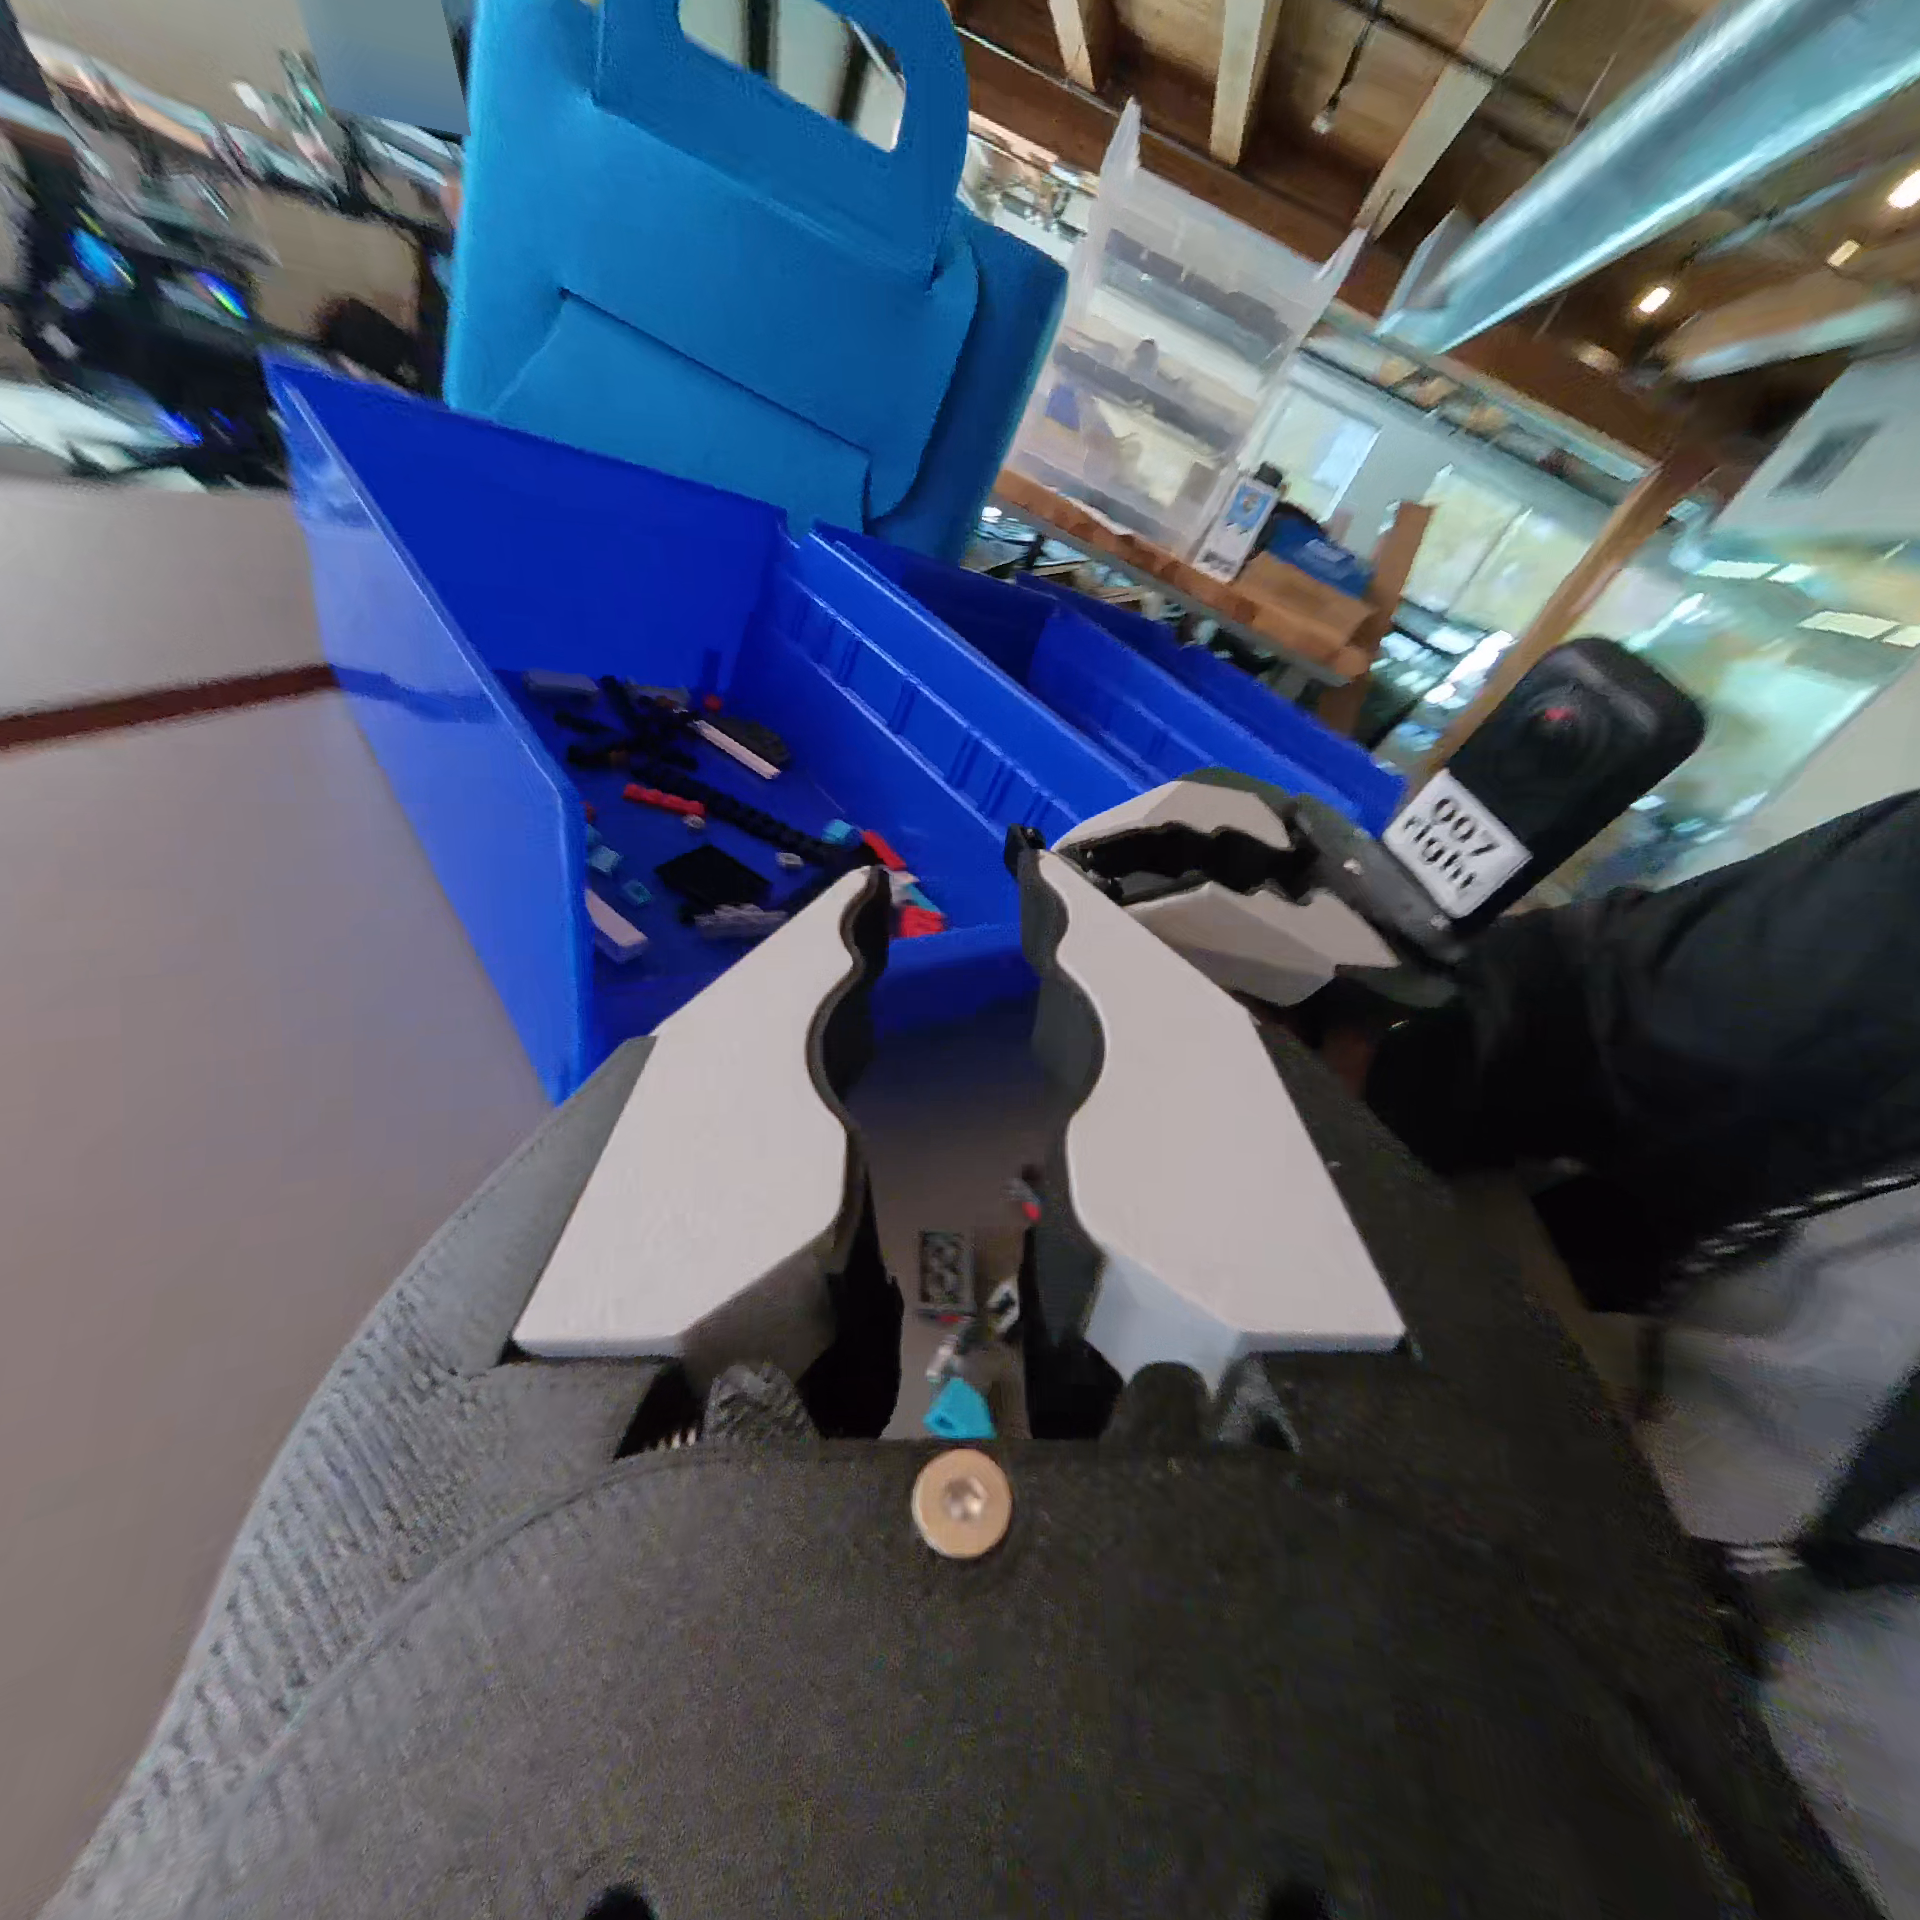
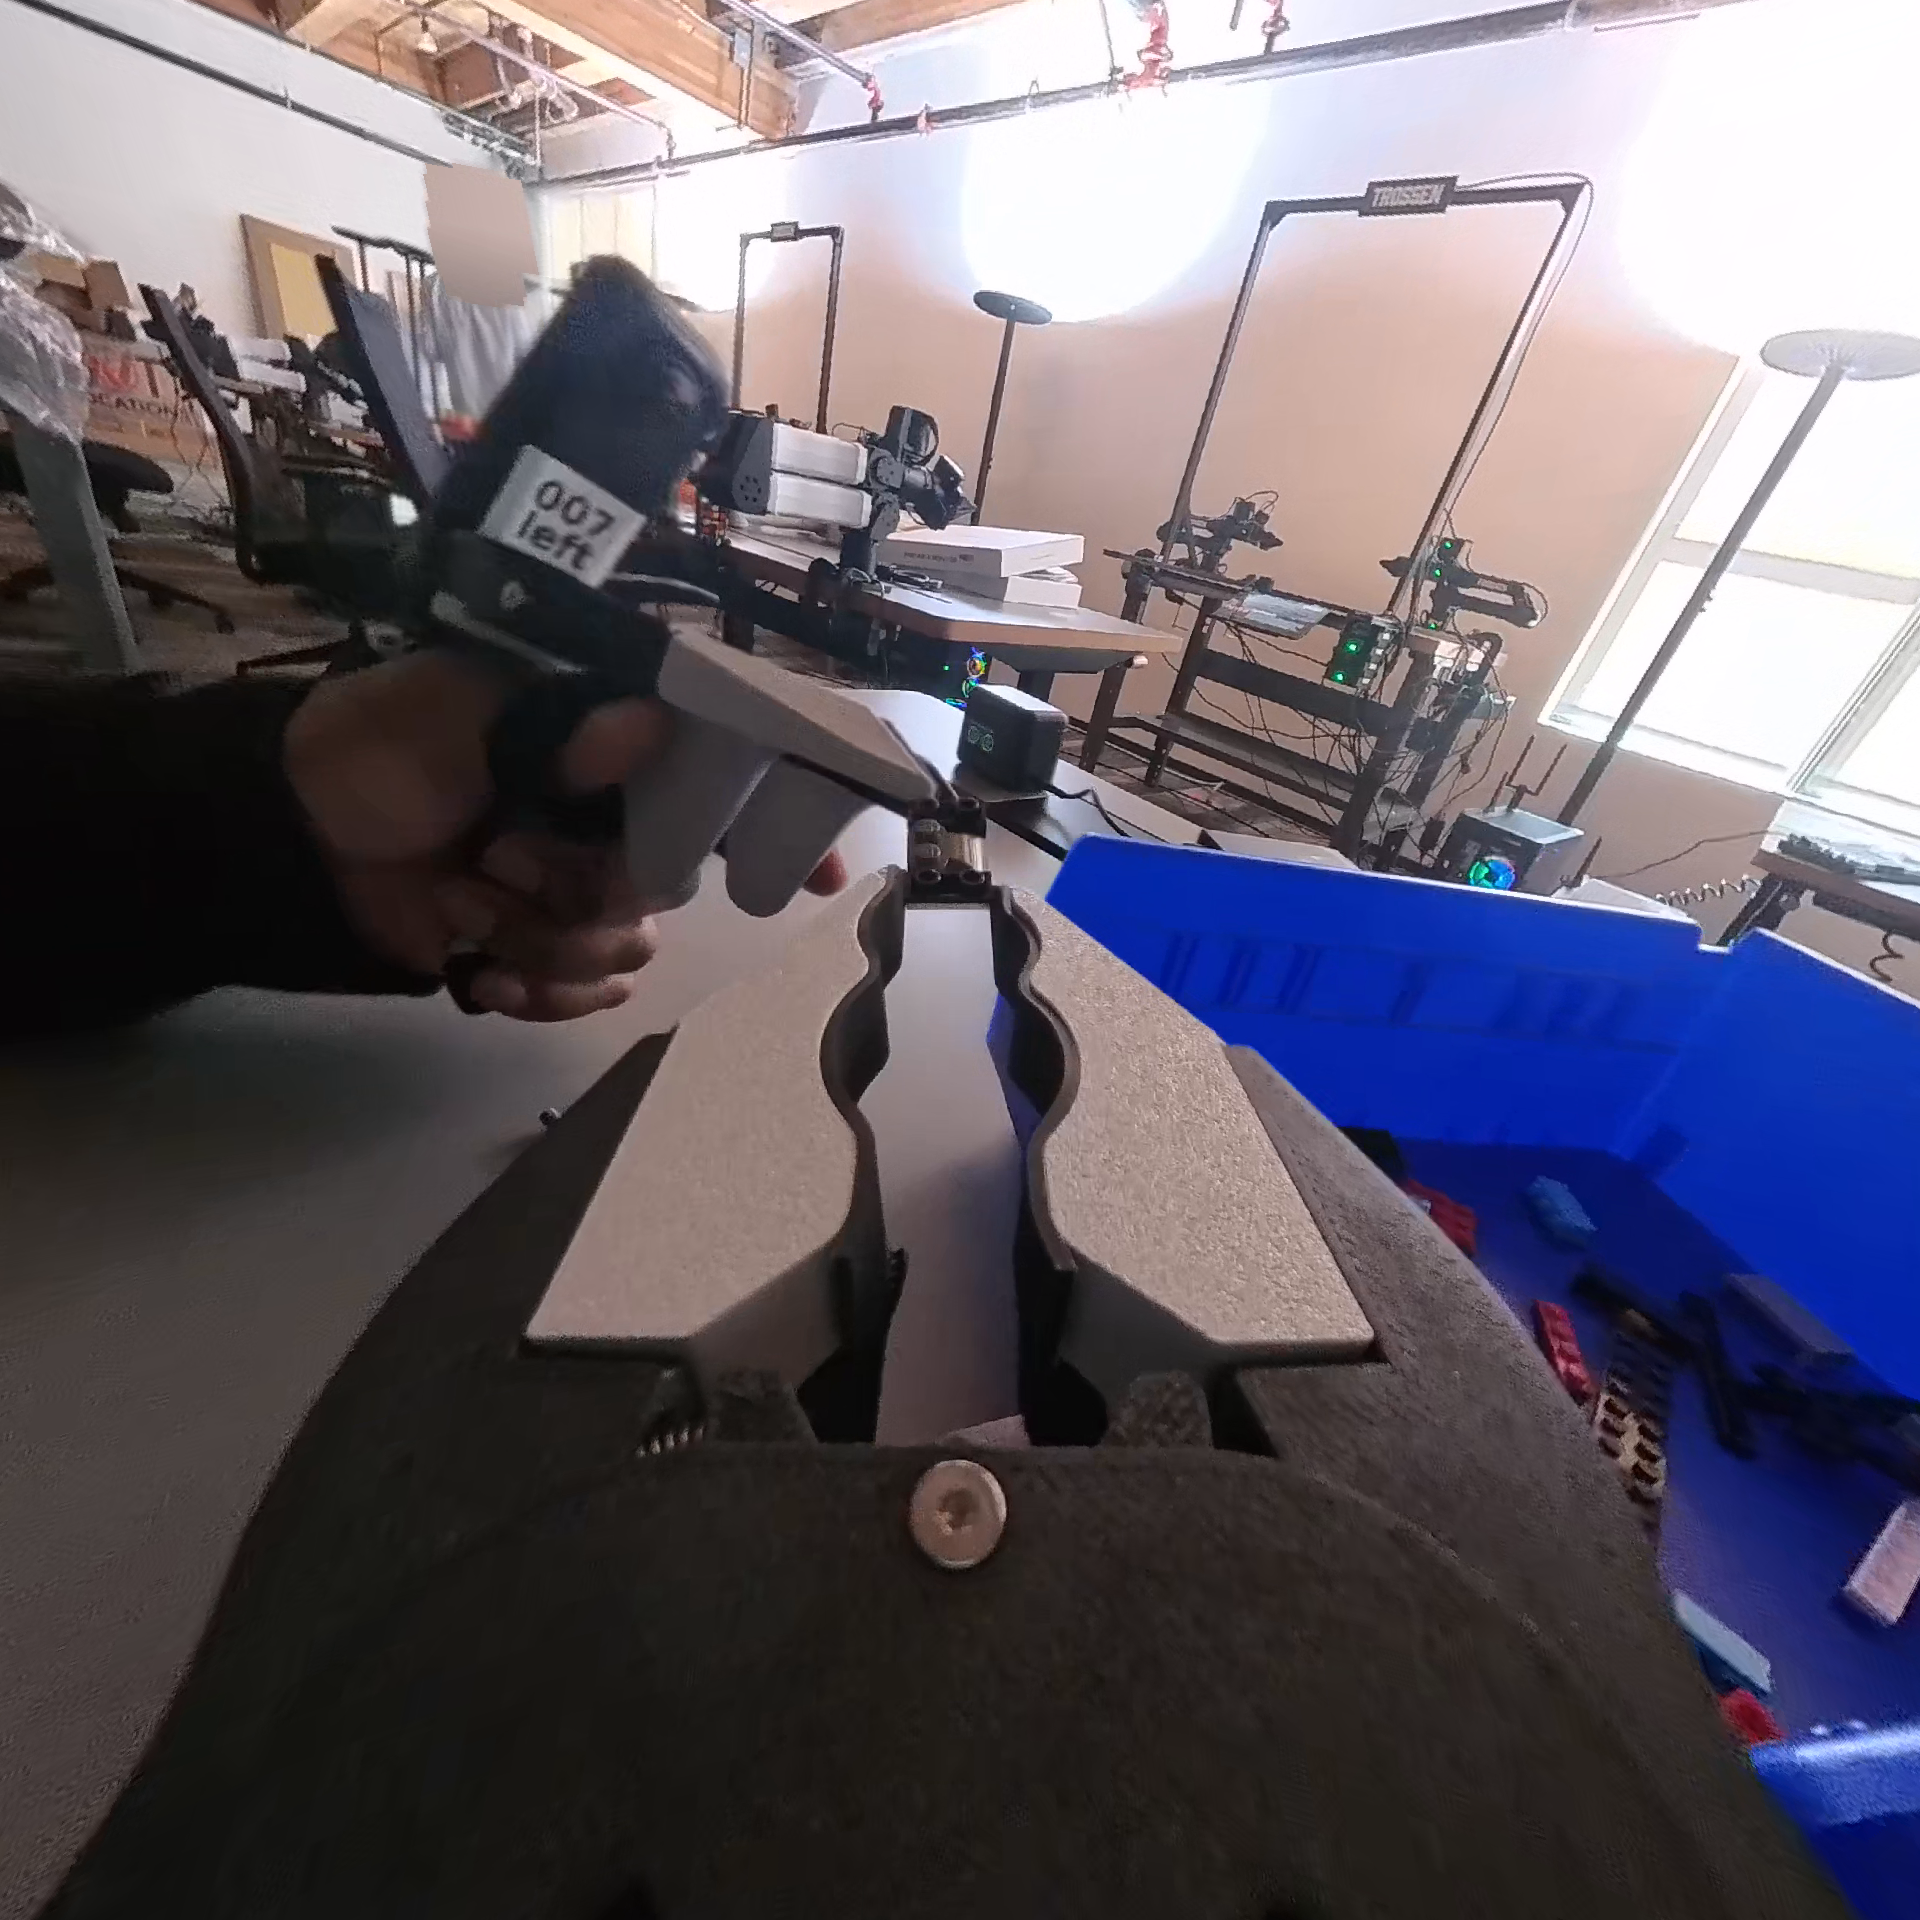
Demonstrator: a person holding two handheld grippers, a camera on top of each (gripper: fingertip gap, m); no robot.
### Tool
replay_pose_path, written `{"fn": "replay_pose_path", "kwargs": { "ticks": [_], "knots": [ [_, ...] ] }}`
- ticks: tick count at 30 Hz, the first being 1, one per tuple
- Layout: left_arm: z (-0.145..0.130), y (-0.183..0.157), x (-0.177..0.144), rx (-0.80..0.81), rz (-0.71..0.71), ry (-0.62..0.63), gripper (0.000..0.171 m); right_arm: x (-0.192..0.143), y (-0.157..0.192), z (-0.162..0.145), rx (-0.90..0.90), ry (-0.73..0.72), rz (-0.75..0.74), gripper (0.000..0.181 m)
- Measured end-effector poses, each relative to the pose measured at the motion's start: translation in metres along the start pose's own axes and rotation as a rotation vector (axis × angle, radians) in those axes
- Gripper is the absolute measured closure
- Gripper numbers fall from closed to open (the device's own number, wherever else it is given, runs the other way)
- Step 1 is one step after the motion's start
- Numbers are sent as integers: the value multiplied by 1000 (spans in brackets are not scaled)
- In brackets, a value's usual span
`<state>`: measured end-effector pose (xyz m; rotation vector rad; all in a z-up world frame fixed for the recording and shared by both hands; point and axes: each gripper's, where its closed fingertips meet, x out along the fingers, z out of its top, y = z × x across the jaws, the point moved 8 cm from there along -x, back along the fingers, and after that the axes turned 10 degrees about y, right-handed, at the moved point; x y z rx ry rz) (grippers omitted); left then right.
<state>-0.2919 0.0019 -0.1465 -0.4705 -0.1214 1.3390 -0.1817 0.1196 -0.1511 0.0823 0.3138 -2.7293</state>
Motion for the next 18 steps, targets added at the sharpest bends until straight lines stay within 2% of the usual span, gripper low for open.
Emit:
{"fn": "replay_pose_path", "kwargs": {
  "ticks": [6,11,13,18],
  "knots": [
    [-1,6,-3,-355,-356,9,141,0,7,0,-140,11,8,164],
    [-9,1,4,-331,-362,114,148,0,14,1,-205,12,11,164],
    [-9,-2,3,-331,-386,111,158,0,15,1,-229,13,4,164],
    [-7,-4,3,-286,-380,85,159,-1,15,1,-227,1,-2,164]
  ]
}}
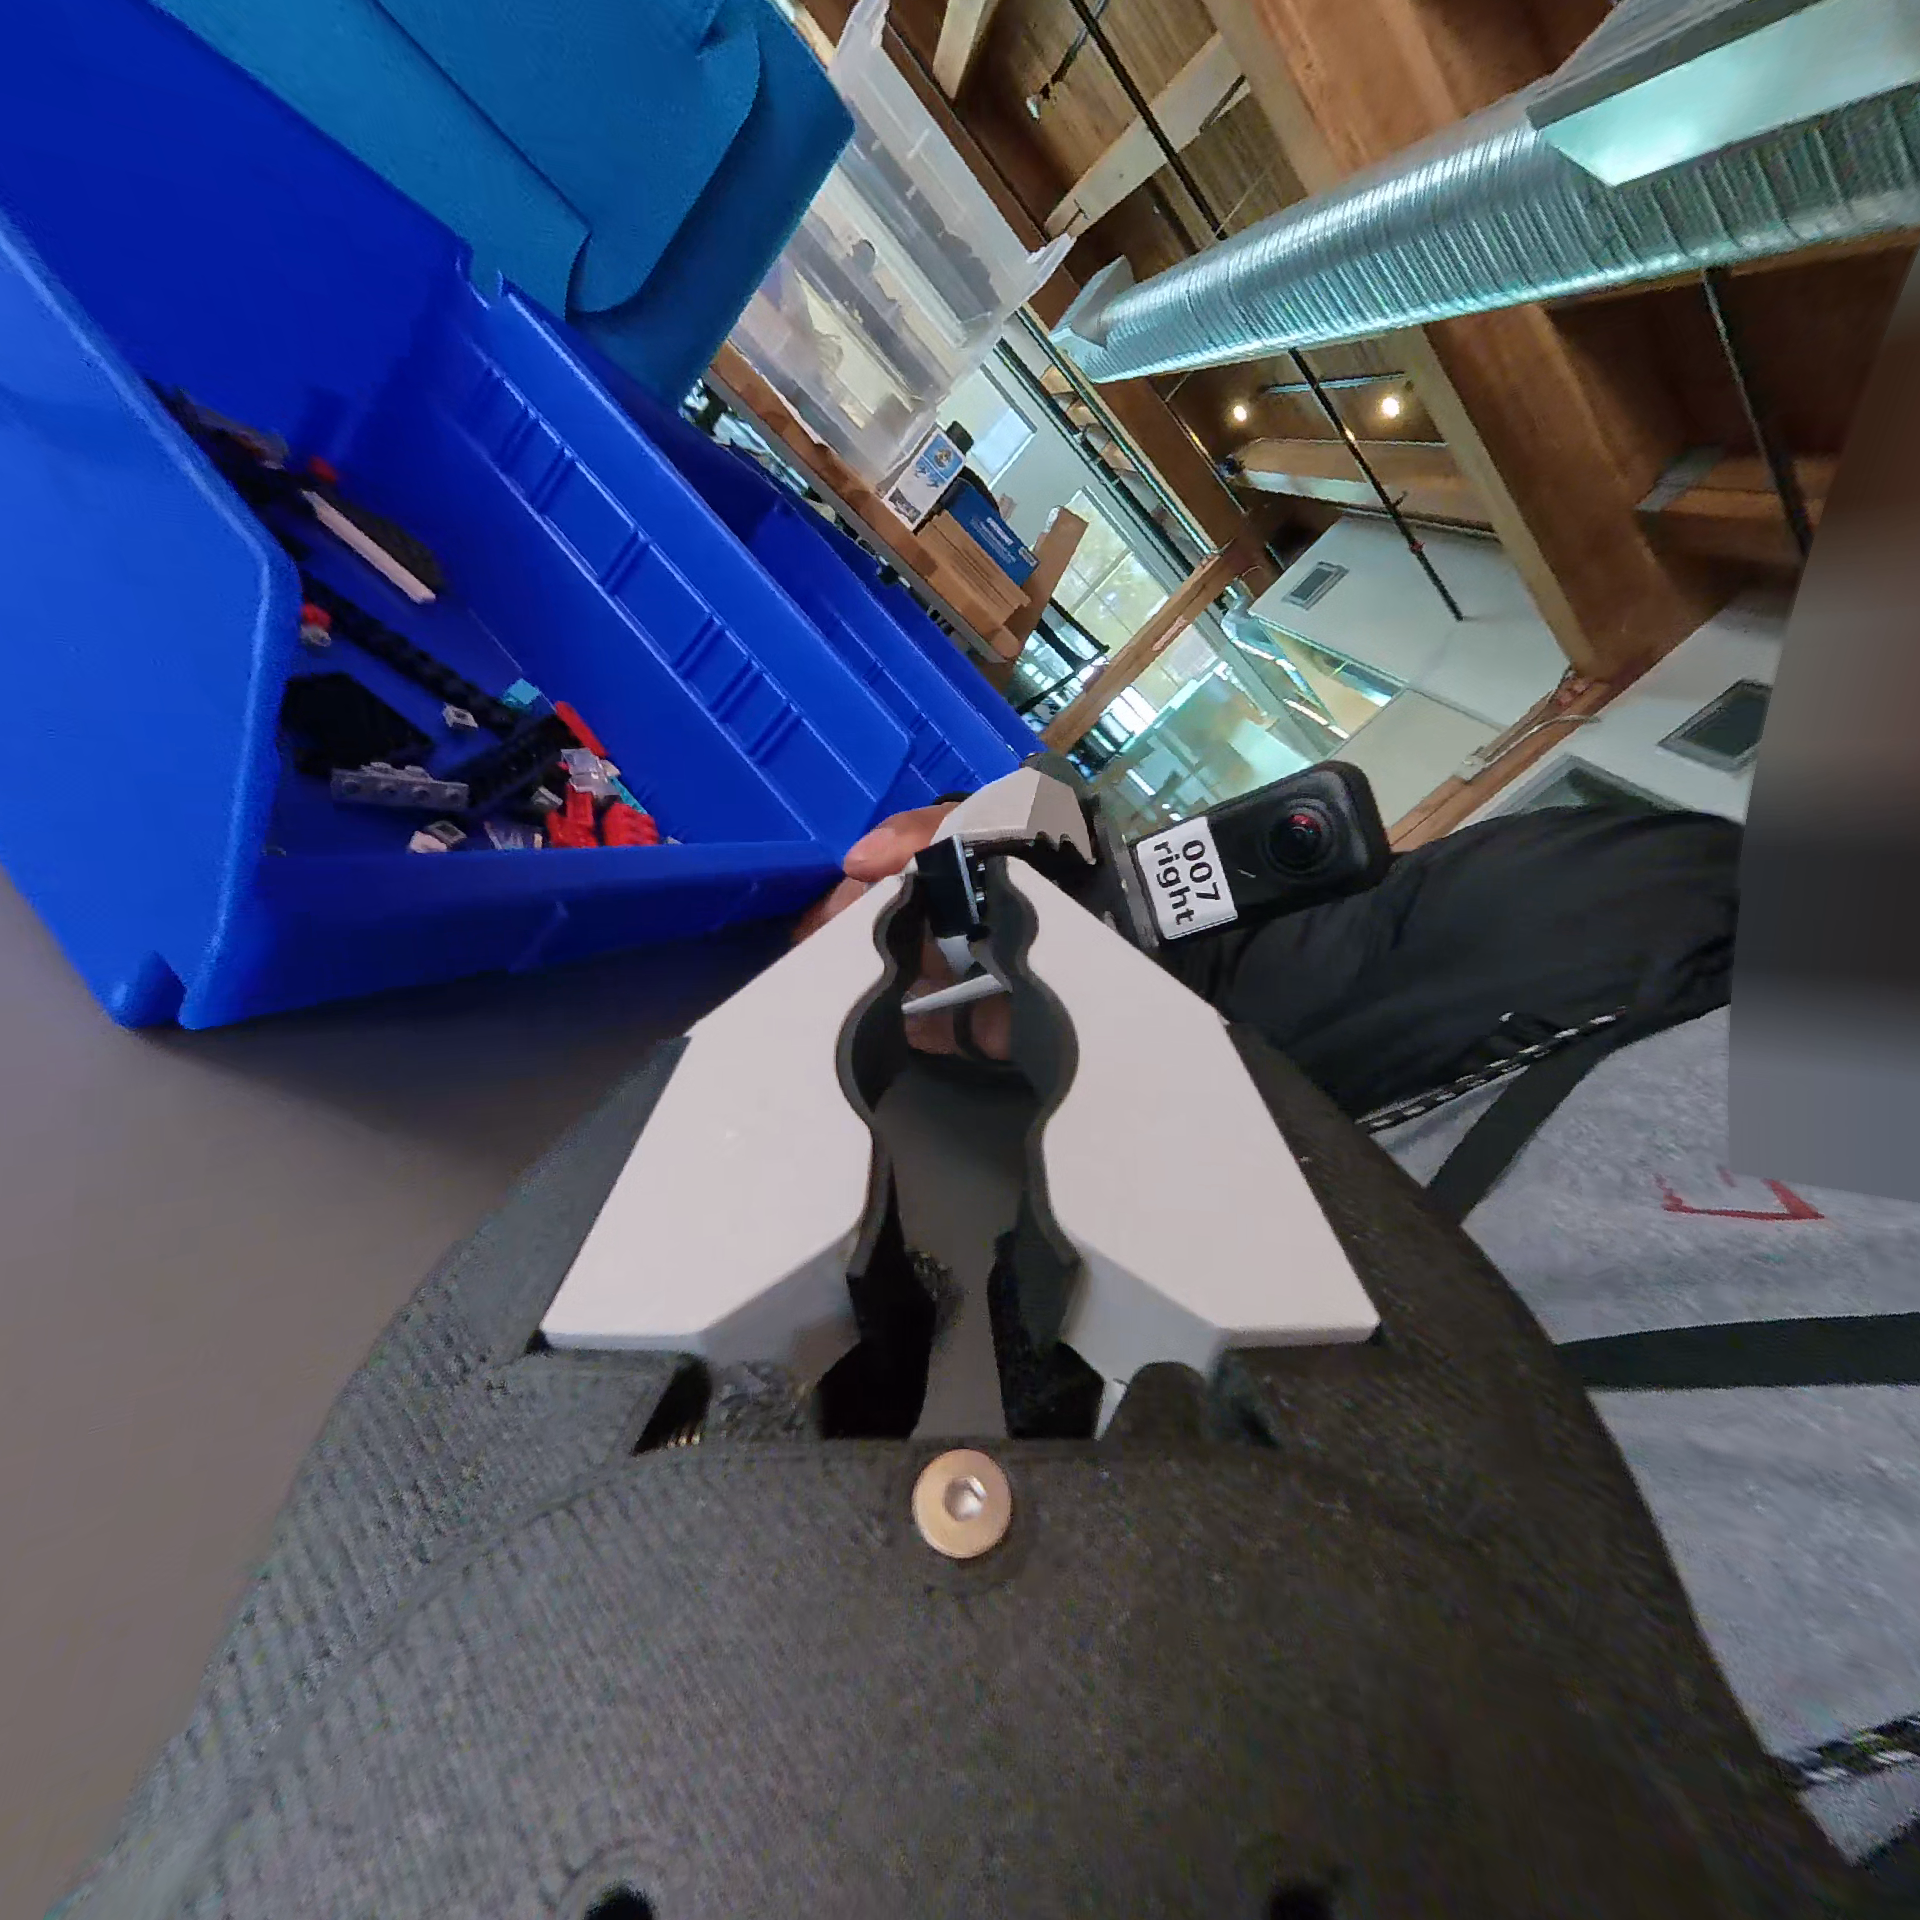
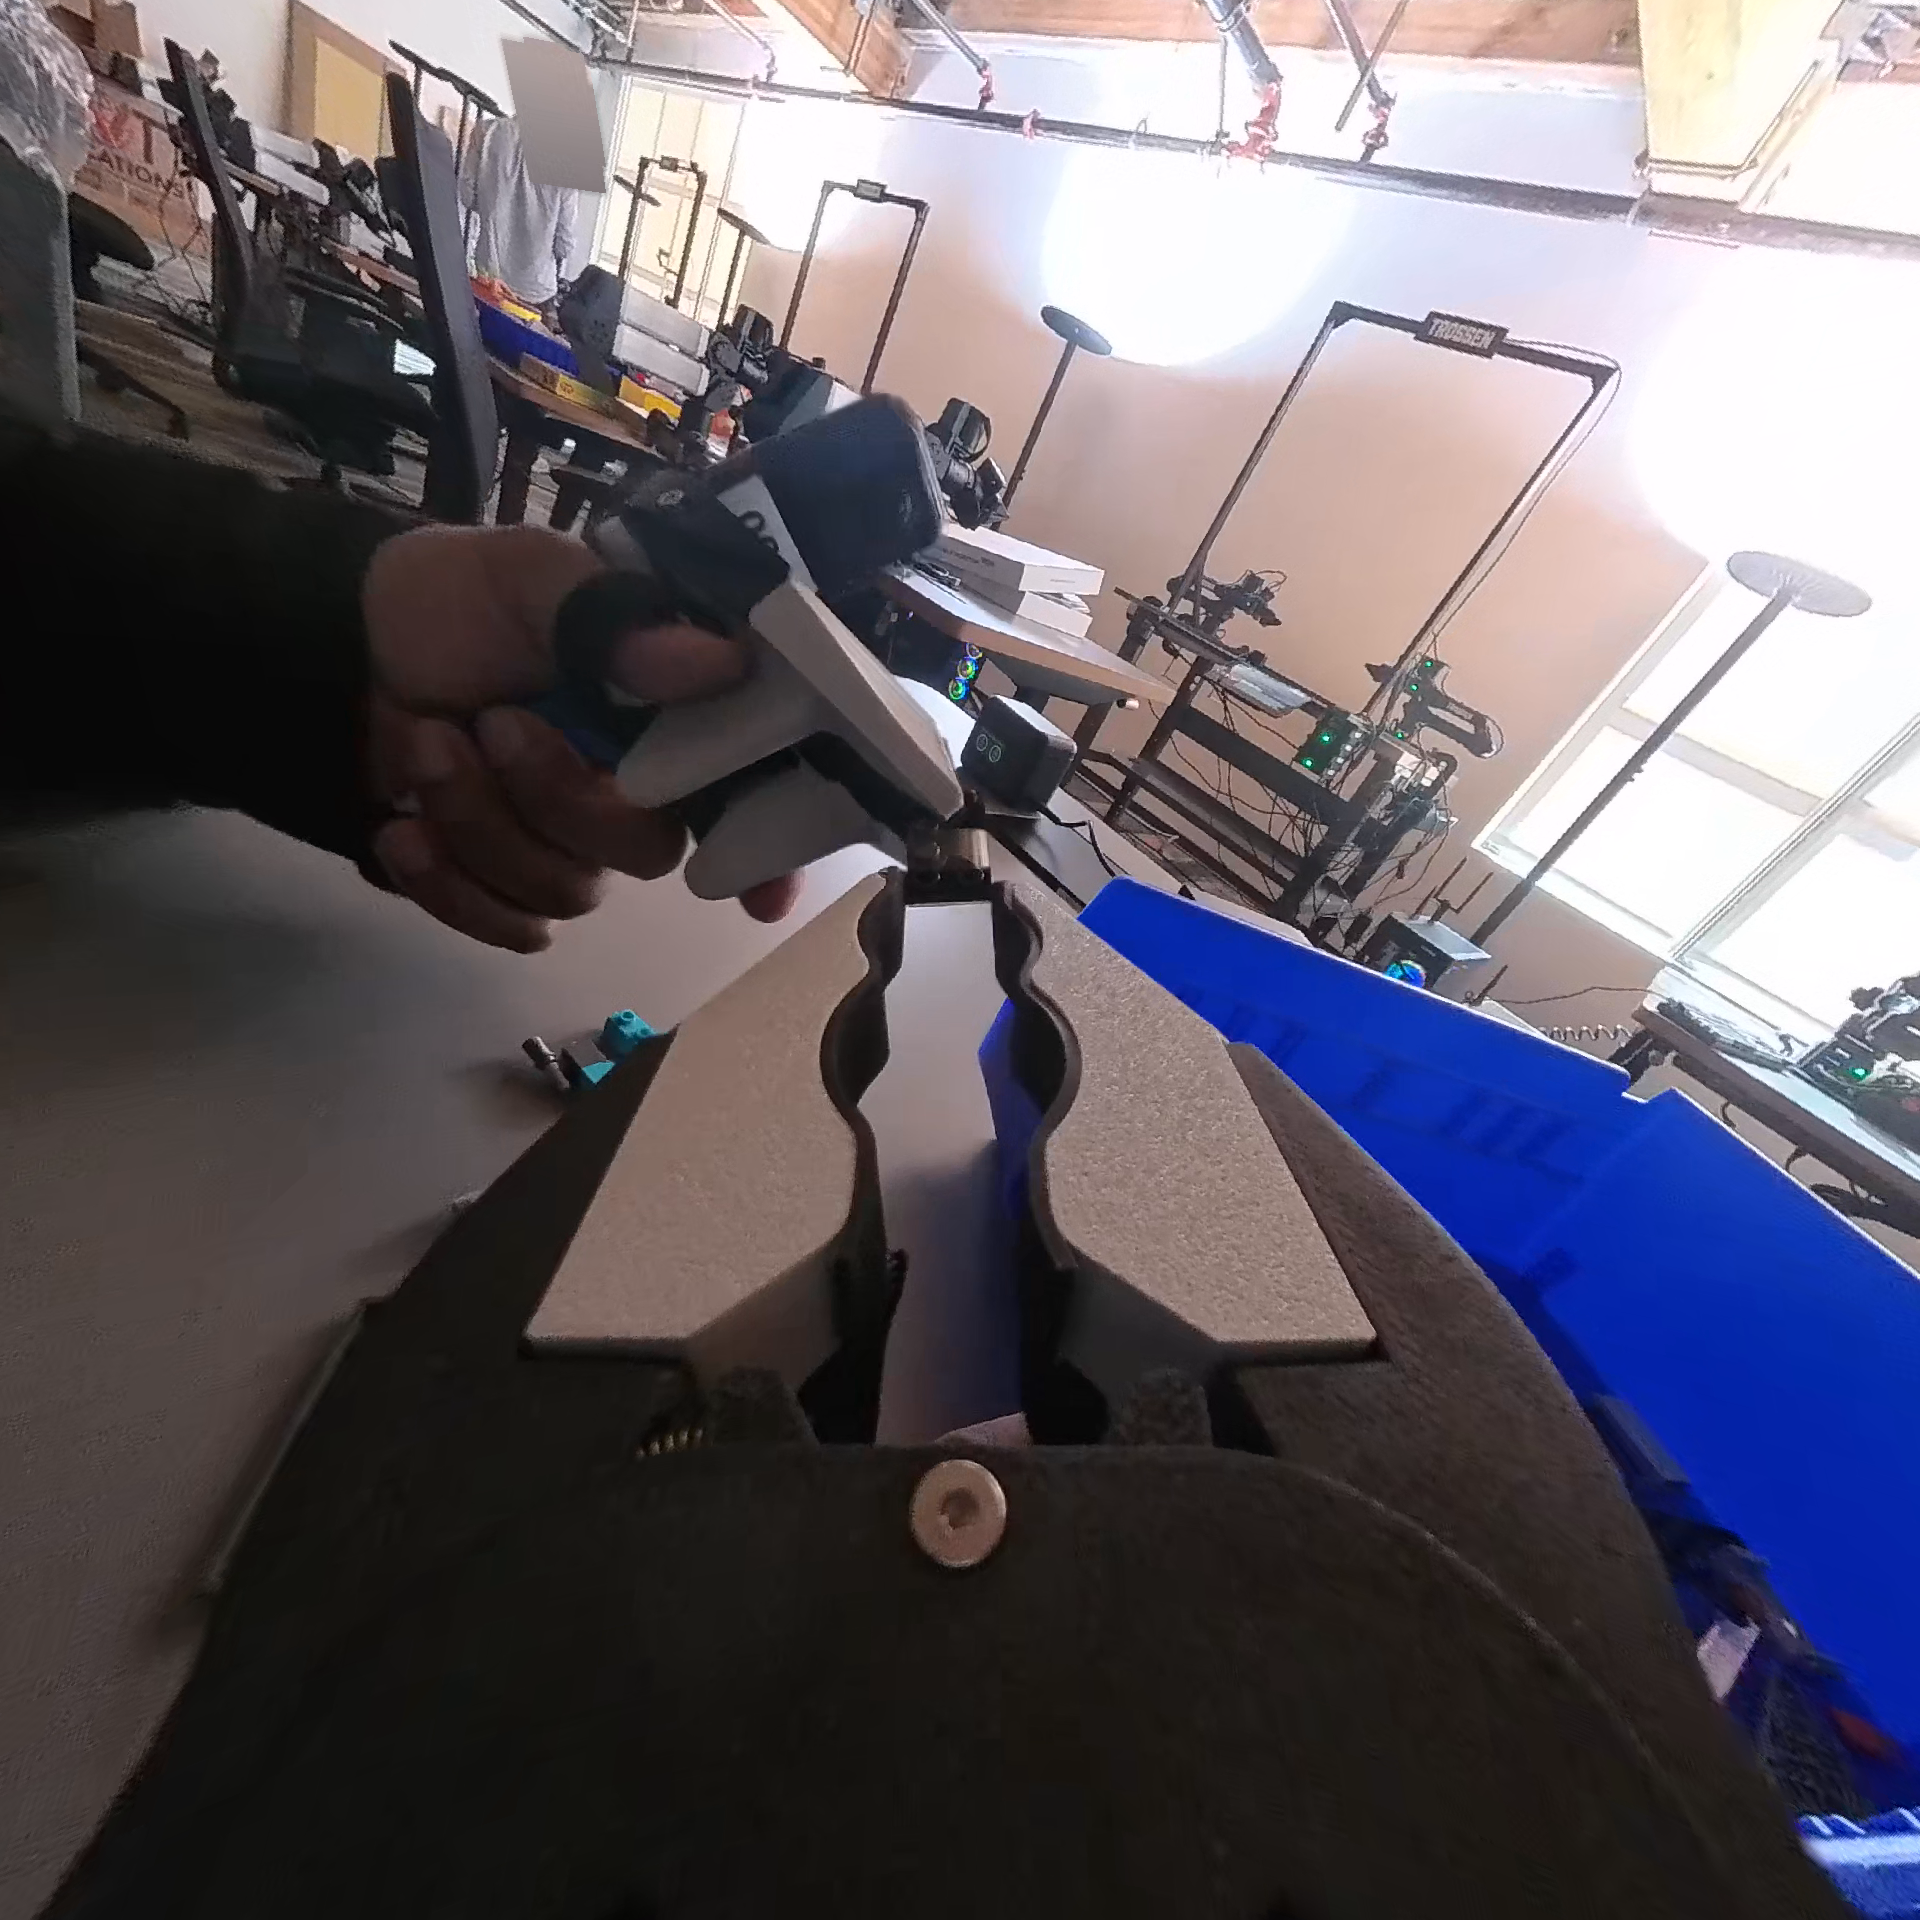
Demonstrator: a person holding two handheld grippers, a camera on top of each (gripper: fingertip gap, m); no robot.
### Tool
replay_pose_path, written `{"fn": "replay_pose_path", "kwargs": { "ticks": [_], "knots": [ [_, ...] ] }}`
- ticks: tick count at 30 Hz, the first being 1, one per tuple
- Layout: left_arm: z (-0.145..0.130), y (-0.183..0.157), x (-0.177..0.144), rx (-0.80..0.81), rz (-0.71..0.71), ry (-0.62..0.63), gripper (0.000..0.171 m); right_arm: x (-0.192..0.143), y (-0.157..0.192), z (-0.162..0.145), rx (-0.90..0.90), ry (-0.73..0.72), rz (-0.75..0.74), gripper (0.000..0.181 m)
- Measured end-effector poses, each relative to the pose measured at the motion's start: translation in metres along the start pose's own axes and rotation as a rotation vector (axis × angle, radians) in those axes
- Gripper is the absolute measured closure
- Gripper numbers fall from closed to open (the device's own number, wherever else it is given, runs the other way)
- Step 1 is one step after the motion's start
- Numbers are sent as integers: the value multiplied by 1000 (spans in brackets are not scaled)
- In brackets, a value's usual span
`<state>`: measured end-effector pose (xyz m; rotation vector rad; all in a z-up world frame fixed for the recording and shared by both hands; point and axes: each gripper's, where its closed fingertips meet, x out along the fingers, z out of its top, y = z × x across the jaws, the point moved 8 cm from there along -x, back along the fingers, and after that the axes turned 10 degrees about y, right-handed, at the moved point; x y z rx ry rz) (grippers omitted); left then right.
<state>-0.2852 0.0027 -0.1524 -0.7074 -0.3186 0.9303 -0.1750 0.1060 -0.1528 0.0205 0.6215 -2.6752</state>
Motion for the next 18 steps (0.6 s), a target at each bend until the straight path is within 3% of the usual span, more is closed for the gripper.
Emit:
{"fn": "replay_pose_path", "kwargs": {
  "ticks": [6,13,18],
  "knots": [
    [5,-12,-1,299,163,-18,160,-2,-9,1,249,-64,111,161],
    [3,-27,2,584,289,-30,159,-3,-10,2,420,-87,176,154],
    [2,-25,6,562,316,-16,159,-4,-6,4,149,-35,-29,152]
  ]
}}
